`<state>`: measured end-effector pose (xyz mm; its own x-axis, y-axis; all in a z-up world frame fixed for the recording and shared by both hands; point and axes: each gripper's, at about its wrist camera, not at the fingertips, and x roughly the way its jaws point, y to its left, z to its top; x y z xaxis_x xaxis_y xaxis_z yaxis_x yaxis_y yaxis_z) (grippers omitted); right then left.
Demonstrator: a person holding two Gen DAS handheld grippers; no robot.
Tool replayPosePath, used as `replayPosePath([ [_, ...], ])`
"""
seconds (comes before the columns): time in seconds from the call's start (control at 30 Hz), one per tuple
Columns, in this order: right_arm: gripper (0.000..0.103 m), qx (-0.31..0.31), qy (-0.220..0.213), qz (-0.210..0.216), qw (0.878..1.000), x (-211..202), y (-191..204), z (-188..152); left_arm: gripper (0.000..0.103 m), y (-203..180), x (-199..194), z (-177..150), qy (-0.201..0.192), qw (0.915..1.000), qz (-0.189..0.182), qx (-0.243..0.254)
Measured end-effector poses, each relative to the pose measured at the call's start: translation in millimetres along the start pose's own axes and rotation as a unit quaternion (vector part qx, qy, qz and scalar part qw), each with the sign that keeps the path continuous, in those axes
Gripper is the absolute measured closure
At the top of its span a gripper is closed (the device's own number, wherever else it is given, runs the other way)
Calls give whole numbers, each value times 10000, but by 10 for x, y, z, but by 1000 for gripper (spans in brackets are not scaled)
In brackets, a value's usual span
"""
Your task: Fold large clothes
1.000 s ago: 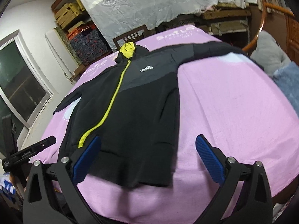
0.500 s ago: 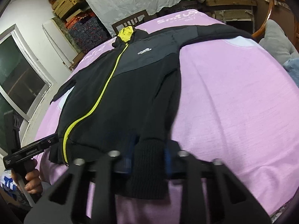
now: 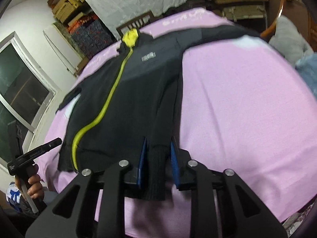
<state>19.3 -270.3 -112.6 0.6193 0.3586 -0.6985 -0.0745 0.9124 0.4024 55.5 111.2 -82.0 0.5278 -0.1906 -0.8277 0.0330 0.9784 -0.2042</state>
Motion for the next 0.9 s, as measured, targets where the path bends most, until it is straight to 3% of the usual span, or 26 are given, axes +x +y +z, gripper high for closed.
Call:
replayPosePath([
  [0.13,80,-456,-50,339,9984,133,350,271,50,-378,140,193,34,9986,-306,434],
  [0.27,80,-853,411,607,9937,593,711,337,42,-662,452,202,140,9951,-159,964],
  [0.4,80,-741,896,535,9918,918,619,242,25,-495,642,178,280,9967,-204,733],
  [0.47,83,-586,857,702,9921,930,524,222,19,-405,688,193,328,9970,-344,615],
  [0.63,83,-424,998,767,9911,867,400,382,17,-411,674,295,392,9954,-352,796],
  [0.7,75,-468,822,690,9931,799,380,540,18,-394,617,442,280,9967,-264,716],
  [0.9,70,-348,548,855,9942,860,393,1306,18,-572,646,1079,-108,9956,97,923],
])
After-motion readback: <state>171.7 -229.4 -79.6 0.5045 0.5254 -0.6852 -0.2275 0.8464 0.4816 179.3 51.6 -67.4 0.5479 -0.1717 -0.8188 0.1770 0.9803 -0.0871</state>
